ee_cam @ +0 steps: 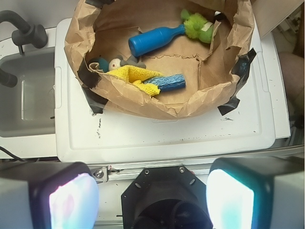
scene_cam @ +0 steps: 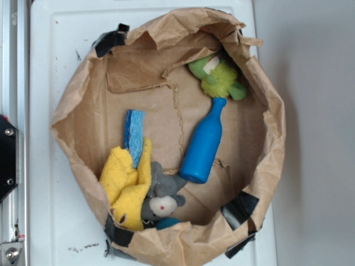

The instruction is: Grab the blue bottle.

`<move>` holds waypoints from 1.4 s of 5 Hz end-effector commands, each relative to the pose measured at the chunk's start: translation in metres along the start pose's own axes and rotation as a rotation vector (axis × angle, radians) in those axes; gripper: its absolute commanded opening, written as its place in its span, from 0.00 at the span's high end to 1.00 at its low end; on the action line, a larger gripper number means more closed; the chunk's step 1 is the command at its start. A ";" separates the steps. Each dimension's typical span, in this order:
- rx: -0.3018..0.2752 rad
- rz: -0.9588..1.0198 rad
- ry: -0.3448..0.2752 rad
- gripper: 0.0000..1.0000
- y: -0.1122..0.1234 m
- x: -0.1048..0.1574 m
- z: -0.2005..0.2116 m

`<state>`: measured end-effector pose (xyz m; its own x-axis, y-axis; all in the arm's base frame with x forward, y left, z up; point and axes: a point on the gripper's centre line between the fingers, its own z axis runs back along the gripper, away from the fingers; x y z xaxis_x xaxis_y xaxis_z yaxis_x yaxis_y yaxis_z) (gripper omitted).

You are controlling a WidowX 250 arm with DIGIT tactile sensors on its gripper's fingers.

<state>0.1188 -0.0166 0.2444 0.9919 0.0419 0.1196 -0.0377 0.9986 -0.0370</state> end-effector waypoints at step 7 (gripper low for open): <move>-0.176 0.497 -0.113 0.00 0.014 0.149 -0.015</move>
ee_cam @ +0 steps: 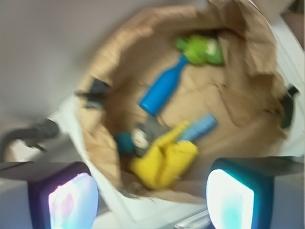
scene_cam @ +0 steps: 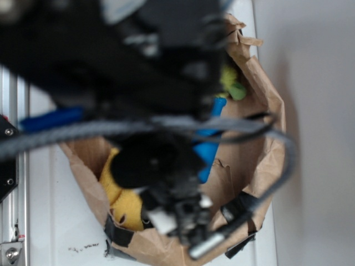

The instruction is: Grab the blue bottle.

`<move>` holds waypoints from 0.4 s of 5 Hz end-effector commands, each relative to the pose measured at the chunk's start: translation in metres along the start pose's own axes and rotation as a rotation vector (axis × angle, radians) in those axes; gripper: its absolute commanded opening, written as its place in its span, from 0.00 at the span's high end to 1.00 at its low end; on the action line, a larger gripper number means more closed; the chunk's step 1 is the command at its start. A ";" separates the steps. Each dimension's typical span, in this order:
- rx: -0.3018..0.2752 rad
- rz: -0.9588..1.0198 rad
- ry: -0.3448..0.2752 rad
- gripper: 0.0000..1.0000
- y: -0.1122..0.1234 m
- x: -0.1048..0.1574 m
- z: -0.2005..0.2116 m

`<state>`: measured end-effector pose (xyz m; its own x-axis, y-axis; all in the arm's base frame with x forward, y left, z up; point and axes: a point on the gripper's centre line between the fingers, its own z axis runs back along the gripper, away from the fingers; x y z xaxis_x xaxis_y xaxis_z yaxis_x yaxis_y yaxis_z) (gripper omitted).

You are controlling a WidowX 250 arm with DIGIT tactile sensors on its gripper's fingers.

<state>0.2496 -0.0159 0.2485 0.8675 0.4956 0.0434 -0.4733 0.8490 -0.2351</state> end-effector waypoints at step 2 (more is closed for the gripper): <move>-0.085 -0.082 -0.211 0.00 0.021 0.035 -0.069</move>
